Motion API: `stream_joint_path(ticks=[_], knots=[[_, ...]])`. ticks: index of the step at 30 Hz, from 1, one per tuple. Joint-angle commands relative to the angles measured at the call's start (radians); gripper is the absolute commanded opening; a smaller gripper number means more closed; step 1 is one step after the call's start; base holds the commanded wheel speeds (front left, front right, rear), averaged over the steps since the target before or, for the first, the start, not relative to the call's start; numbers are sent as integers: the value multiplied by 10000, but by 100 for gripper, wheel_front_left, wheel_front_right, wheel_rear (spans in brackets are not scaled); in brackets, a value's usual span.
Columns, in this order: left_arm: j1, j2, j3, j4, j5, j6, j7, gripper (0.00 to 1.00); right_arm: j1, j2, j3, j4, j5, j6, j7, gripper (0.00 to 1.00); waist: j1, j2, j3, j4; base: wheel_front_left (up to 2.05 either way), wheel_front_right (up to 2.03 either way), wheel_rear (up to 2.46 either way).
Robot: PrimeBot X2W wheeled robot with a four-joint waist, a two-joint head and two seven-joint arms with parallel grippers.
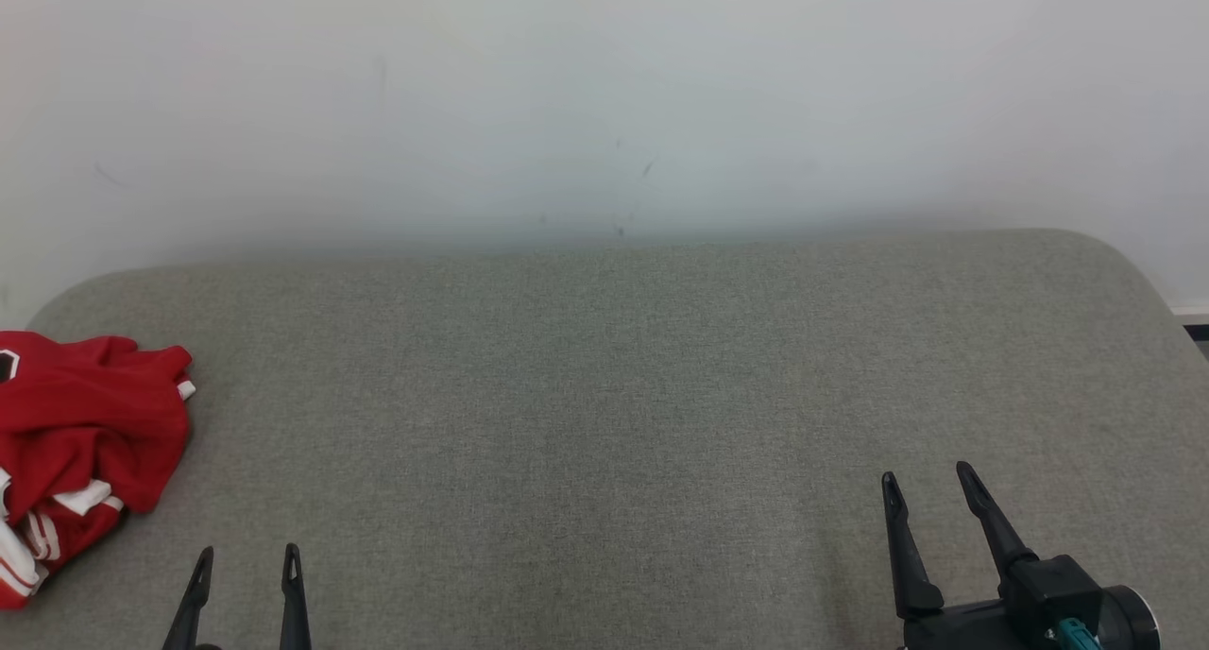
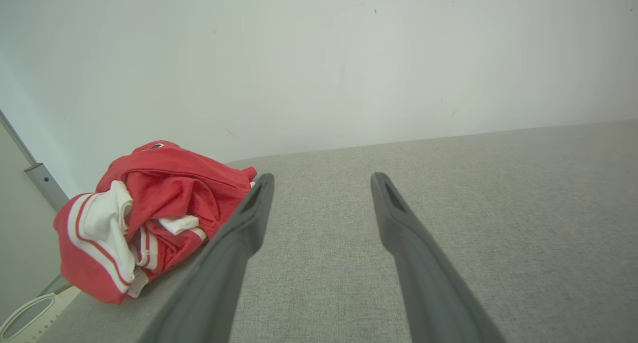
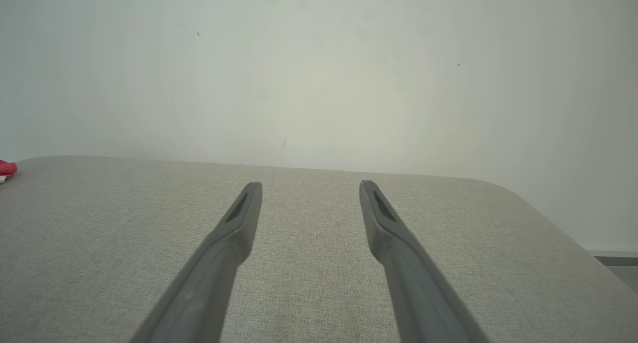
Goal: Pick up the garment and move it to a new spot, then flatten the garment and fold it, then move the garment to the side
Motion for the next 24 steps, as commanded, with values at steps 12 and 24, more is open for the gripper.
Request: stream_joint_path(ticks=[12,24], knots=[[87,88,81,-238,-86,-172,-27,100,107,-37,-63,-42,284,-21,-11,100,0,0,3,37,0,0,0],[240,317,238,-668,-38,-678,-27,100,165,-35,-42,-94,364,-21,-11,100,0,0,2,28,0,0,0]])
